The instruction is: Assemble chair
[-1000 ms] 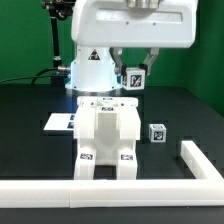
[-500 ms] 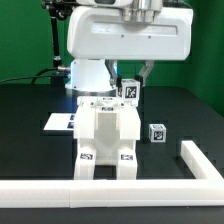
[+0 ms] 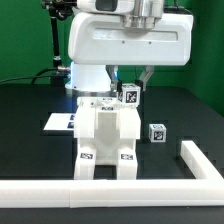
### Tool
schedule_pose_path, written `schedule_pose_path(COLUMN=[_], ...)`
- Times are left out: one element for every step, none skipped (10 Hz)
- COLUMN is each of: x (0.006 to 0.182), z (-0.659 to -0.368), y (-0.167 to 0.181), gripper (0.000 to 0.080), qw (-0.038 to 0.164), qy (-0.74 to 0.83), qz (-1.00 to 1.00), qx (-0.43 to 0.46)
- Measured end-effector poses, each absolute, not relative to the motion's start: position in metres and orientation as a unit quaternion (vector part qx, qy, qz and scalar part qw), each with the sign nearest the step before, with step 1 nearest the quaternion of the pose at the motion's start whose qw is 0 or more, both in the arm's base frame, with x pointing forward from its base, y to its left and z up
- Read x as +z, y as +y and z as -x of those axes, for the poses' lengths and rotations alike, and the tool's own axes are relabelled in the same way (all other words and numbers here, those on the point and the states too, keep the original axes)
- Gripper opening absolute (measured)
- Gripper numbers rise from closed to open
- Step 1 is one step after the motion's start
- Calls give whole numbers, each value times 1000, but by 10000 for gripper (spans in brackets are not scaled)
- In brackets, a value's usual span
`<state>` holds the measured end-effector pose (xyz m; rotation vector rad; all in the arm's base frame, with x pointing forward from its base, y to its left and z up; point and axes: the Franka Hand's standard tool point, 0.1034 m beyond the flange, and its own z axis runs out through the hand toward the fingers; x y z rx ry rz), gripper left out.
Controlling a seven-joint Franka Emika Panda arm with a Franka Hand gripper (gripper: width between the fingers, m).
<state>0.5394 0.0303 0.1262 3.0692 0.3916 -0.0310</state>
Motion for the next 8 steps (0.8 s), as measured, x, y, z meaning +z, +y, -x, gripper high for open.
schedule_pose_path(x=[126,126,126,126,126,126,126,126], z=[-539,-540,-540,-541,-541,-541,-541,-541], y=[30,30,30,30,30,30,30,30], gripper=[282,282,282,282,282,282,461,610], qw=[24,24,24,24,24,24,24,24], qy=[127,127,127,127,127,127,127,127], qz=[-992,-992,-992,-992,-992,-992,-992,-992], qx=[-9,-8,-7,-6,-6,-6,-6,-6])
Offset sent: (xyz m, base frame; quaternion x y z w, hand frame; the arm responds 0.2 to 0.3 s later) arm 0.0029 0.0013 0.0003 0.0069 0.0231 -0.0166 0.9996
